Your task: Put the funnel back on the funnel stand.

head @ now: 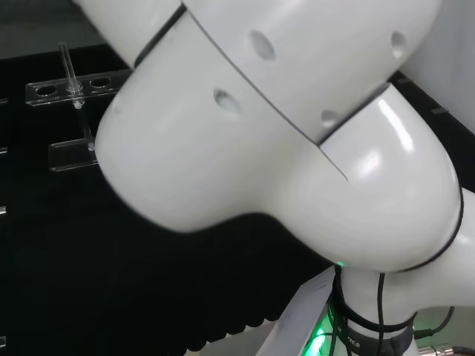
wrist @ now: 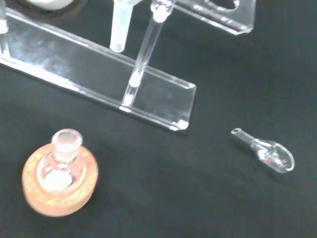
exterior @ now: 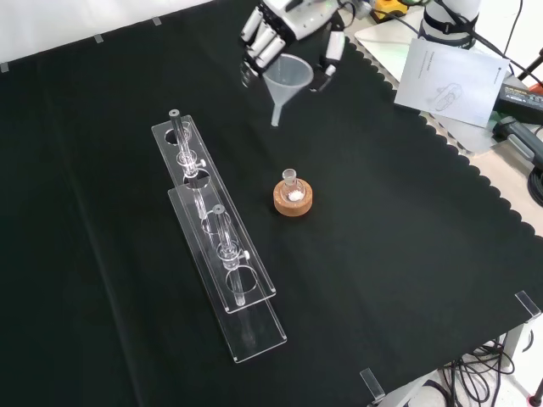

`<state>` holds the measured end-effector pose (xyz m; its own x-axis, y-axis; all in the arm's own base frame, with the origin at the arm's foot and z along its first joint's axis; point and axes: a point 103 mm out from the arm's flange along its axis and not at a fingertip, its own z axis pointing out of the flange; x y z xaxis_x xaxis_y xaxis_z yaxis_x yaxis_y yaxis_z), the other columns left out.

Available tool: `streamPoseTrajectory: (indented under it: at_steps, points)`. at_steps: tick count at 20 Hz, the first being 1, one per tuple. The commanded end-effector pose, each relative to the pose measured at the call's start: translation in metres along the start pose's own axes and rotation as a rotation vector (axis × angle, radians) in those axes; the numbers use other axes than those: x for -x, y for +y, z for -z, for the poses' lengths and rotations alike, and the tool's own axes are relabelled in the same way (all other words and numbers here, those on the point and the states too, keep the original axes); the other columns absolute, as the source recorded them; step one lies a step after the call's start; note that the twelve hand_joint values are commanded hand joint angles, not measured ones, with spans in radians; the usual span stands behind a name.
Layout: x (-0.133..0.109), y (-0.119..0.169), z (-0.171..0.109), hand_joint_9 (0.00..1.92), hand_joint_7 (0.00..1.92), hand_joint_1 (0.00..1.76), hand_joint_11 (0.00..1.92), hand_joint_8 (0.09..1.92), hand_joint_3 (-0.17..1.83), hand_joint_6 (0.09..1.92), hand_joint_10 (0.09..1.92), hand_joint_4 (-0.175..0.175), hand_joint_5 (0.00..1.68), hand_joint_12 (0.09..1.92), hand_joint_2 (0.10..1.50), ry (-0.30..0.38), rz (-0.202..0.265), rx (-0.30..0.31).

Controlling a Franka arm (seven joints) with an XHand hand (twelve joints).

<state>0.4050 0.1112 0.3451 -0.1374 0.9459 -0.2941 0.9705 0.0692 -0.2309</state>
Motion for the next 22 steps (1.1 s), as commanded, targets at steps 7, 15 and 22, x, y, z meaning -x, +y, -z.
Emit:
streamPoseTrajectory:
  at_steps: [7,15,22]
  points:
    - [0.093,0.042,0.025,1.02,0.61,0.78,0.67,0.67,0.51,0.09,0.42,-0.046,0.54,1.21,0.8,0.052,-0.081,0.005]
    - [0.1,0.079,0.023,1.02,0.61,0.78,0.67,0.67,0.51,0.09,0.42,-0.045,0.54,1.21,0.8,0.08,-0.051,0.017]
    - [0.097,0.11,0.018,1.02,0.61,0.78,0.67,0.67,0.51,0.1,0.42,-0.044,0.55,1.22,0.8,0.088,-0.027,0.015]
